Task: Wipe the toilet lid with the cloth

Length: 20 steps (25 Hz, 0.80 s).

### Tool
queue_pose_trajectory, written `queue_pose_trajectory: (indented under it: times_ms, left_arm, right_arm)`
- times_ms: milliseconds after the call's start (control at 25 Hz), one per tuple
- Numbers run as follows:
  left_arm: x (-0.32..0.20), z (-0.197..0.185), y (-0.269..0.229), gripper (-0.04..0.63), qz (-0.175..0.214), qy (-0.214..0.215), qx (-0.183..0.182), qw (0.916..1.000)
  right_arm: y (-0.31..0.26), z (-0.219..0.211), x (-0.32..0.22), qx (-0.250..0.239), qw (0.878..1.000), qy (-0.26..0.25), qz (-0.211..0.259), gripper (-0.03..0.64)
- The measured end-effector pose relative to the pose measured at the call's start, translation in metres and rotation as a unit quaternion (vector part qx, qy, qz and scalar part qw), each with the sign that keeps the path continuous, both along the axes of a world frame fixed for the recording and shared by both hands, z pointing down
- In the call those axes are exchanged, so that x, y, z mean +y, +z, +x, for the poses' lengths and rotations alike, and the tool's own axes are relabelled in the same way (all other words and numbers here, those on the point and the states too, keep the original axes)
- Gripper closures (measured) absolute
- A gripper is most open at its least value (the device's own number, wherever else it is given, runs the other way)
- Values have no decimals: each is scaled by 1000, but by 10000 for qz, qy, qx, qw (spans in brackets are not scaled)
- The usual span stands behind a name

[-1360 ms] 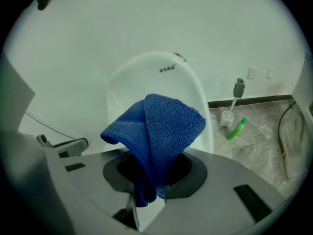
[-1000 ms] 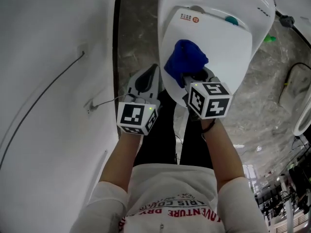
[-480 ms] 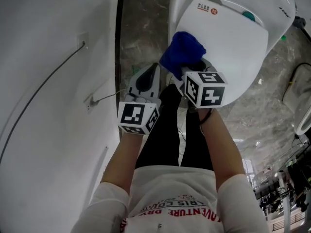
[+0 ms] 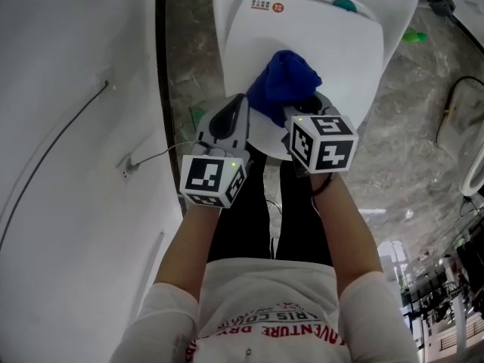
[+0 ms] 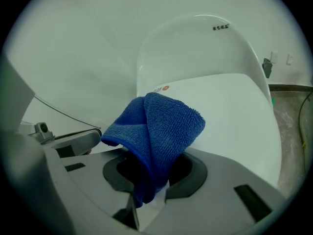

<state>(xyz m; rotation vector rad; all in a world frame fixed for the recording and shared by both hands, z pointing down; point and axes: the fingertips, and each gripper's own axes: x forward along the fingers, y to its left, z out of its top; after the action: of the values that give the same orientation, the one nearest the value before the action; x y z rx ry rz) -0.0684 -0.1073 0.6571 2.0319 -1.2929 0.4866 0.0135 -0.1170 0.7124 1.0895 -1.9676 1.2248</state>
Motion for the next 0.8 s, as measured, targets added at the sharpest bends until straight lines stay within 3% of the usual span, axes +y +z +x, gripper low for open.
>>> queue_pose_trajectory:
  times_ms: [480,800]
  left_arm:
    - [13,116,-9,589,12,59,32,10000]
    - [31,173,-5,589,-32,17,102,9999]
  right_arm:
    - [-7,124,12,104,9998,140,34,529]
    - [6,203,35,374,9990,226,-24,529]
